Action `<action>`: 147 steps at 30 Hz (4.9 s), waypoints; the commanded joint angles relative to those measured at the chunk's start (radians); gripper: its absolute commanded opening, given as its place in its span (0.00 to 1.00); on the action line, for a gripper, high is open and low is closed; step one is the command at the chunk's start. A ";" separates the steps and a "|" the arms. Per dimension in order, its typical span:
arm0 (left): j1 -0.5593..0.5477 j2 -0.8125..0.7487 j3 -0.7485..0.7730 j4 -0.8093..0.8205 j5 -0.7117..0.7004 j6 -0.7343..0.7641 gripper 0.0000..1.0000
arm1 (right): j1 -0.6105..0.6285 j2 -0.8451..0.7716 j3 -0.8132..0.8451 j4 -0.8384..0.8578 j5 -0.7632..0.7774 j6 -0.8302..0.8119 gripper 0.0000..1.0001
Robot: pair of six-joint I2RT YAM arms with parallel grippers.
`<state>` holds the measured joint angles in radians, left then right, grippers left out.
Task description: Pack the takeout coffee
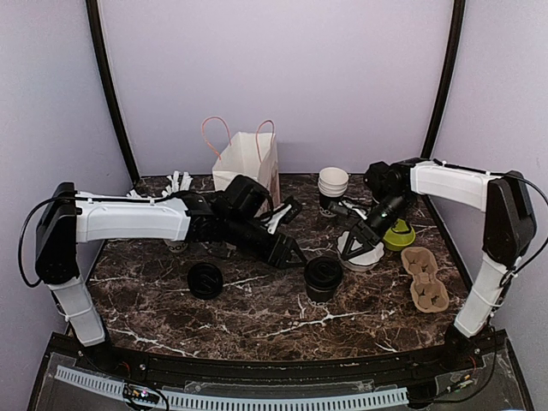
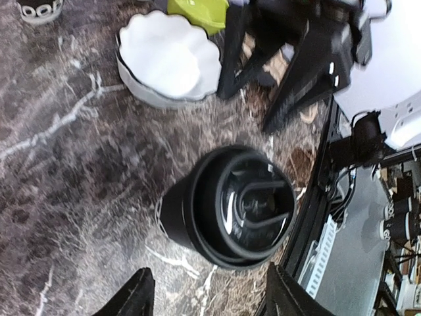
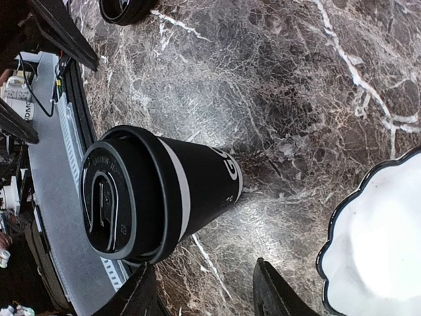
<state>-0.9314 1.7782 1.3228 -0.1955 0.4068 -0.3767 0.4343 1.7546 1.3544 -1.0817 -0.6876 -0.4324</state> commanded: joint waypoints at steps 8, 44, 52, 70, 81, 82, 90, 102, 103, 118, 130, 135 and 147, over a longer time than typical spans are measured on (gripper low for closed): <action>-0.080 -0.050 -0.112 0.026 -0.083 -0.012 0.66 | 0.003 0.103 0.117 0.003 -0.025 0.011 0.49; -0.086 0.147 -0.036 -0.049 -0.144 0.071 0.63 | 0.058 0.167 0.060 0.010 -0.035 -0.004 0.52; -0.086 0.187 -0.050 -0.127 -0.267 0.112 0.61 | 0.063 0.197 0.031 0.028 0.024 0.026 0.49; -0.091 0.170 0.049 -0.173 -0.289 0.137 0.60 | 0.069 0.108 0.113 -0.050 -0.087 -0.057 0.50; -0.101 0.005 0.144 -0.165 -0.283 0.190 0.65 | 0.067 0.018 0.214 -0.127 -0.084 -0.116 0.62; -0.101 -0.008 0.144 -0.155 -0.282 0.197 0.65 | 0.068 0.008 0.216 -0.130 -0.084 -0.131 0.62; -0.099 -0.136 0.114 -0.118 -0.482 0.360 0.69 | 0.088 -0.107 0.139 -0.039 0.054 -0.233 0.68; -0.074 -0.256 -0.022 -0.008 -0.687 0.303 0.81 | 0.259 -0.180 0.074 0.065 0.259 -0.311 0.87; -0.071 -0.265 -0.028 0.001 -0.692 0.300 0.82 | 0.273 -0.178 0.072 0.068 0.264 -0.317 0.88; -0.011 -0.396 -0.137 0.039 -0.793 0.237 0.86 | 0.387 -0.099 0.038 0.088 0.377 -0.341 0.93; -0.004 -0.445 -0.187 0.054 -0.814 0.212 0.86 | 0.413 -0.079 0.038 0.098 0.398 -0.309 0.85; -0.005 -0.452 -0.169 0.046 -0.822 0.228 0.86 | 0.413 -0.108 0.070 0.071 0.414 -0.310 0.87; 0.002 -0.442 -0.168 0.036 -0.835 0.217 0.89 | 0.413 -0.069 0.079 0.112 0.492 -0.276 0.91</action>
<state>-0.9375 1.3663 1.1492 -0.1665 -0.4129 -0.1471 0.8383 1.6608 1.3964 -0.9791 -0.2234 -0.7277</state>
